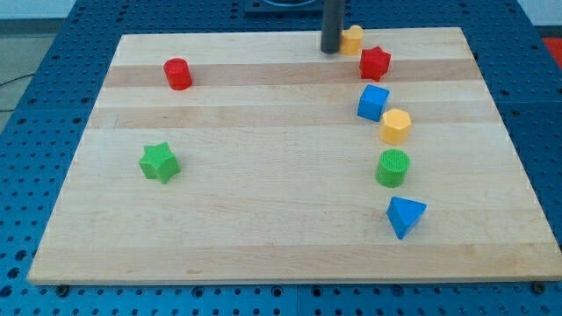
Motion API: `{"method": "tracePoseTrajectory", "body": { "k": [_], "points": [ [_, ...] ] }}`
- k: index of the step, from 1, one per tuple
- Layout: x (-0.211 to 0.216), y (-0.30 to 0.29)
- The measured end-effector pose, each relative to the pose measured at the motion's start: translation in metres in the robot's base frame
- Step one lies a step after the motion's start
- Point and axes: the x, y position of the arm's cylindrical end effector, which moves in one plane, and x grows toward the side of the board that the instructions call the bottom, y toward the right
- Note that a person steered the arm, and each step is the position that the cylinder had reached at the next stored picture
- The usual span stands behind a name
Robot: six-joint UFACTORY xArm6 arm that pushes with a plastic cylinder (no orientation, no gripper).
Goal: Keep red circle in between red star and blue cube
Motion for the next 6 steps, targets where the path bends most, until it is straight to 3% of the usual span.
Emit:
{"method": "tracePoseTrajectory", "body": {
  "k": [2,3,5,6],
  "points": [
    [-0.001,0.049],
    [0.018,-0.006],
    [0.128,-0.222],
    [0.089,-0.296]
  ]
}}
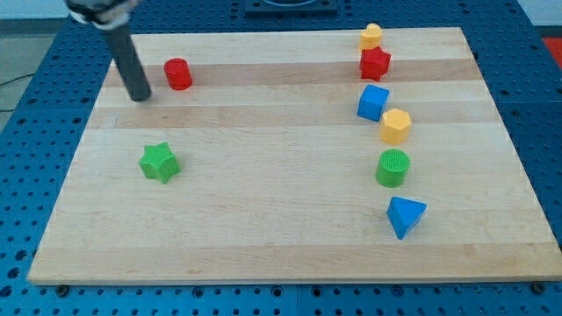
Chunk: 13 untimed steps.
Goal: Keep red circle in between red star and blue cube
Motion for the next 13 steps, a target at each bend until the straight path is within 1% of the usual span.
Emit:
{"method": "tracePoseTrajectory", "body": {
  "k": [1,2,3,4,5,6,7,8,9,10,11,13],
  "points": [
    [0.002,0.037],
    [0.019,0.101],
    [-0.011,0.035],
    [-0.036,-0.004],
    [-0.04,0.045],
    [-0.029,0.135],
    [-0.056,0.145],
    [-0.059,0.164],
    [-0.019,0.18],
    [-0.025,0.179],
    [0.007,0.236],
    [0.007,0.196]
  ]
}}
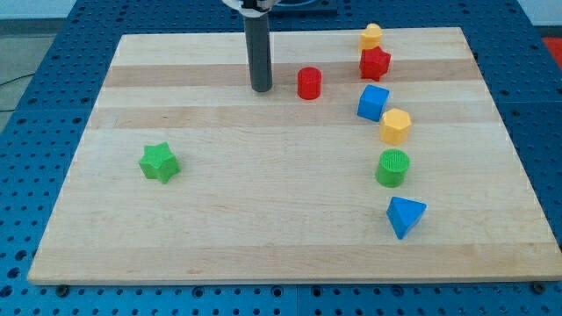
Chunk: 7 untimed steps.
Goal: Keep red circle in between red star and blue cube
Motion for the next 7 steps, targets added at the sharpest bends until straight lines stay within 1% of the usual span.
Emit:
{"method": "tracePoseTrajectory", "body": {
  "k": [1,2,3,4,5,6,7],
  "points": [
    [0.013,0.026],
    [0.014,0.075],
    [-0.009,0.07],
    [-0.016,0.082],
    [-0.016,0.099],
    [-0.008,0.104],
    [0.008,0.125]
  ]
}}
